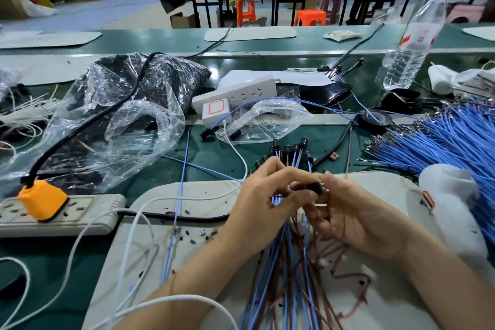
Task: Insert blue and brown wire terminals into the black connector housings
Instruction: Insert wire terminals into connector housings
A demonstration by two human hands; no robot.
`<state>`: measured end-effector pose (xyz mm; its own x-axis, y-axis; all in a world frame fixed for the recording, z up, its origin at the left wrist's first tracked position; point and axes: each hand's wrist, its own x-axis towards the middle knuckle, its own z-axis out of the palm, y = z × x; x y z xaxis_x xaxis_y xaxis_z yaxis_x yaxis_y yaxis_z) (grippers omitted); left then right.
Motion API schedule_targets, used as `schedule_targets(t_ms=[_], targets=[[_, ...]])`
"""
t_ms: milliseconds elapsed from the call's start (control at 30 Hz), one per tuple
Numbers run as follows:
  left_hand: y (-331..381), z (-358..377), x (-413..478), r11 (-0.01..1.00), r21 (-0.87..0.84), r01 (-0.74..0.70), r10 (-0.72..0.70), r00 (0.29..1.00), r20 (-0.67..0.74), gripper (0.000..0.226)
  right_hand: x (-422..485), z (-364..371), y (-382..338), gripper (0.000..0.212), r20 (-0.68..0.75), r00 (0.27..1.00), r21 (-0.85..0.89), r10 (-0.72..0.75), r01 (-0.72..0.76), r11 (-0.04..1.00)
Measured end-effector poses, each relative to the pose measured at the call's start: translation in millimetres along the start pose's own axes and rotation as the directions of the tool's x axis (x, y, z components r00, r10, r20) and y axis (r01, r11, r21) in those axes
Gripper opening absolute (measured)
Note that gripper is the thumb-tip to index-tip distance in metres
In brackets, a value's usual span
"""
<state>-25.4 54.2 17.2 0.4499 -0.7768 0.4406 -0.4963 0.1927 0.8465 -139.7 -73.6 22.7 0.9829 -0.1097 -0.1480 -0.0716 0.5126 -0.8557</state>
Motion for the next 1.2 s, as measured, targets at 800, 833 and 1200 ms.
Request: schedule_targets(t_ms=[800,833,1200], targets=[[29,-24,5,0.838,0.544,0.041,-0.004,0.998,-0.069,0.020,-3,-30,-31,0.018,-0.594,0.764,0.351,-0.251,0.527,0.774],[39,-26,0,0.860,0.501,0.097,-0.081,0.995,-0.054,0.020,-5,-31,-32,0.018,-0.612,0.750,0.347,-0.253,0.541,0.766],[40,-105,-10,0.659,0.644,0.388,-0.281,0.922,-0.267,0.009,14,-10,-2,0.004,-0.559,0.794,0.190,-0.240,0.404,0.895]])
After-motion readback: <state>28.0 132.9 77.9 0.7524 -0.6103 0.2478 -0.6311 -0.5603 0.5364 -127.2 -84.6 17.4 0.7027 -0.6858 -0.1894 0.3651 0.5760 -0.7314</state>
